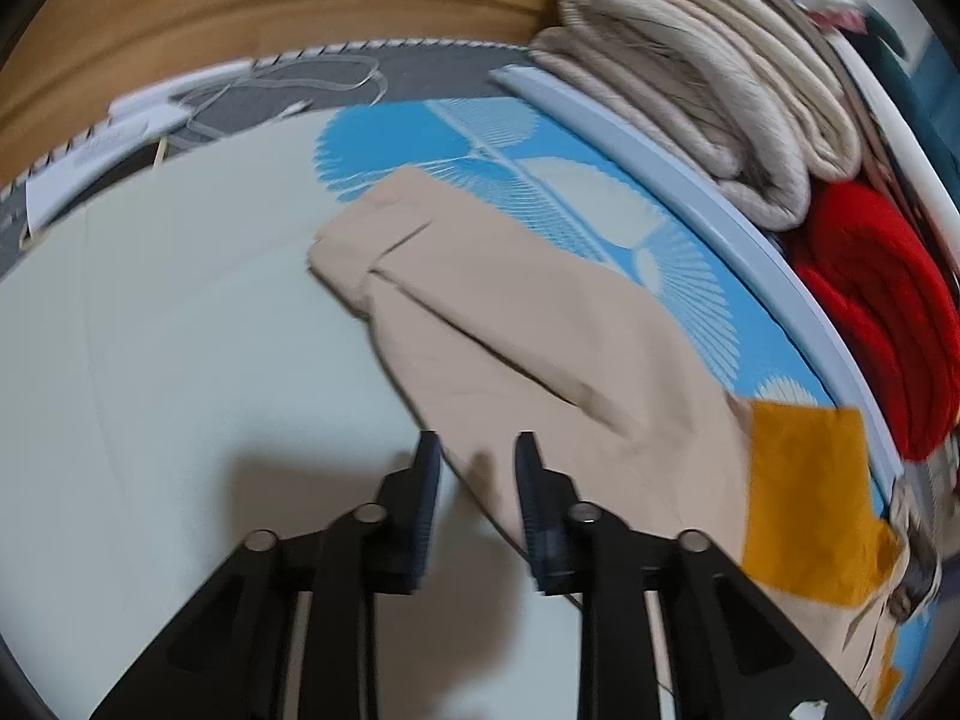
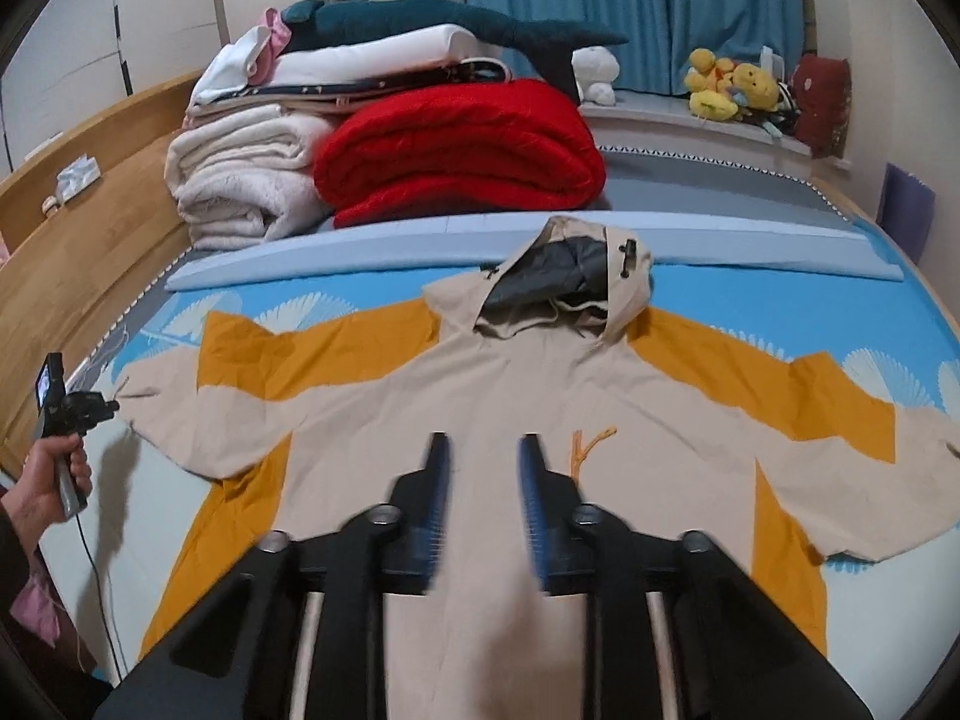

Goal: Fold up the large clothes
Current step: 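Move the left gripper down to the beige sleeve cuff, then close the left gripper on the sleeve cuff and lift it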

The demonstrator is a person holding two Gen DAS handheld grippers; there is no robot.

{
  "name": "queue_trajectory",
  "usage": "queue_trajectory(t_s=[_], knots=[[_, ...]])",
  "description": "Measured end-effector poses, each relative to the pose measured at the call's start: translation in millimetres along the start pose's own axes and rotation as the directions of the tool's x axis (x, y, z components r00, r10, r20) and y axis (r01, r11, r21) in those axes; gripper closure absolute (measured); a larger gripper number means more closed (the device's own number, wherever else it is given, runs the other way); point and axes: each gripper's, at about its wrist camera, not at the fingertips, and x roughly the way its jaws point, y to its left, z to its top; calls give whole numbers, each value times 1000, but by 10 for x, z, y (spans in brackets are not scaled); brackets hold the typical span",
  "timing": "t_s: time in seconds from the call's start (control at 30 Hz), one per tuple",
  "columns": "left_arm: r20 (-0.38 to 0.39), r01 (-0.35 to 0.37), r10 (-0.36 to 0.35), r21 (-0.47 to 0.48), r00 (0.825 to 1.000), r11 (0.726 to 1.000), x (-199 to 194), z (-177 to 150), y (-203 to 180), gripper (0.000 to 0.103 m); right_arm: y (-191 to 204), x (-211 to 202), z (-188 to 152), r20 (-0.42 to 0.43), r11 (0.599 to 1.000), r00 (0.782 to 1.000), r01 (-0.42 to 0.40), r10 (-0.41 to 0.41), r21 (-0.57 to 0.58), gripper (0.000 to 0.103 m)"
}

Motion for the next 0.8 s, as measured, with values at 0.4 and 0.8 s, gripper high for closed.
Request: queue_trajectory(t_s=[0.4, 0.8], knots=[[-7, 69, -70, -135, 997, 989, 345, 132, 310, 73, 44, 244, -136, -72, 1000, 997, 2, -3, -8, 66], [82, -48, 67, -206, 994, 977, 196, 162, 629, 100, 45, 323, -172, -95, 1000, 995, 9, -9, 1, 66]])
